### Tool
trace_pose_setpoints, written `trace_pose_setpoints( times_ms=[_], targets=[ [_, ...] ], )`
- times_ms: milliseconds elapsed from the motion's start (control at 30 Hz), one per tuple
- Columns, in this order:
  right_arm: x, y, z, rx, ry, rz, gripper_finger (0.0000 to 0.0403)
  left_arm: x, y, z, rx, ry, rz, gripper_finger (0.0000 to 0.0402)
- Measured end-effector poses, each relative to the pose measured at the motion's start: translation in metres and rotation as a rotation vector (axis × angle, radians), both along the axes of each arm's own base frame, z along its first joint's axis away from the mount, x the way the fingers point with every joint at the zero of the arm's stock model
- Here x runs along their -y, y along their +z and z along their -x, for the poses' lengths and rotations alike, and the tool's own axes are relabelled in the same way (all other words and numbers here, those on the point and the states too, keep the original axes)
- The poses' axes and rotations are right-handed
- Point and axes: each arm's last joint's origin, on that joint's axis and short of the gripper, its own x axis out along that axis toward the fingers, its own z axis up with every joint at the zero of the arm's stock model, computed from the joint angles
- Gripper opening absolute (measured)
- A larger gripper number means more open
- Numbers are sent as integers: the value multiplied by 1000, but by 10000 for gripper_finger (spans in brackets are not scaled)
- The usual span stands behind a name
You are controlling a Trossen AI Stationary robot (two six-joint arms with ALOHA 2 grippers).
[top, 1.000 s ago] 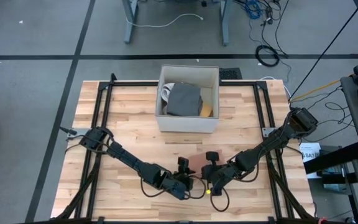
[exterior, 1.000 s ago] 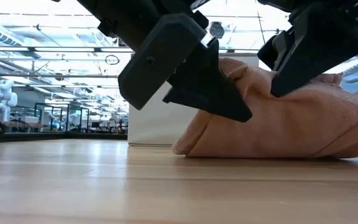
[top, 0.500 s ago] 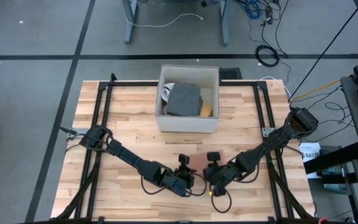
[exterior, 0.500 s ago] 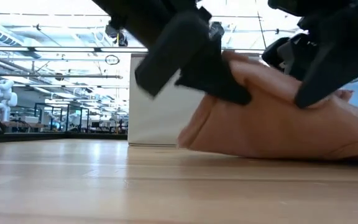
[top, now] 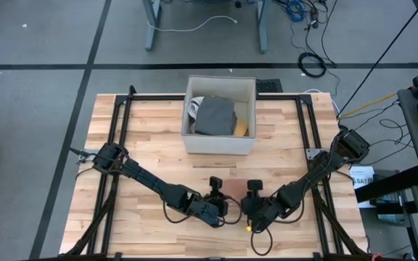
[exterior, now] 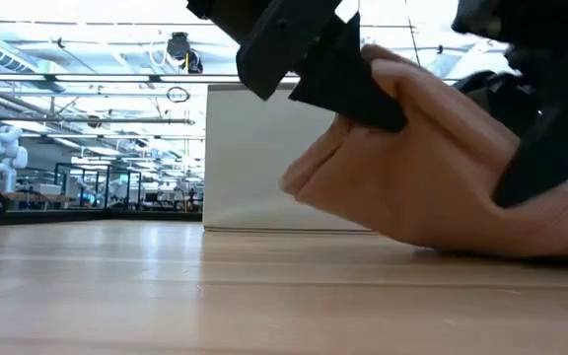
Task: Fold towel
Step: Put the brown towel with white checkered lines into the laundry bin
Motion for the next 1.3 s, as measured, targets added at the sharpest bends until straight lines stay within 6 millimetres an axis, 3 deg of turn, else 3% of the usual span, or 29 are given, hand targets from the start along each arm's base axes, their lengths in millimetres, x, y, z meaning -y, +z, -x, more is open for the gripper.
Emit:
trace_pose_setpoints(
  times_ms=[300,500,633,800,967,1133,1300],
  targets=[
    [-5,-6,12,-44,-47,33,121,0,6,2,7,0,13,18],
    [-9,-4,13,-32,2,72,24,2,7,3,-6,-47,-53,18],
    [-14,11,8,-51,33,99,23,7,12,7,-8,-90,-146,18],
    [-16,52,1,-85,33,249,23,8,41,17,54,-46,-254,18],
    [-6,110,-5,-82,-19,457,23,-6,93,33,144,21,-348,18],
    [21,174,-13,-53,-96,632,23,-40,149,52,200,89,-478,18],
    [62,231,-25,-30,-141,739,23,-89,197,73,248,173,-556,18]
  ],
)
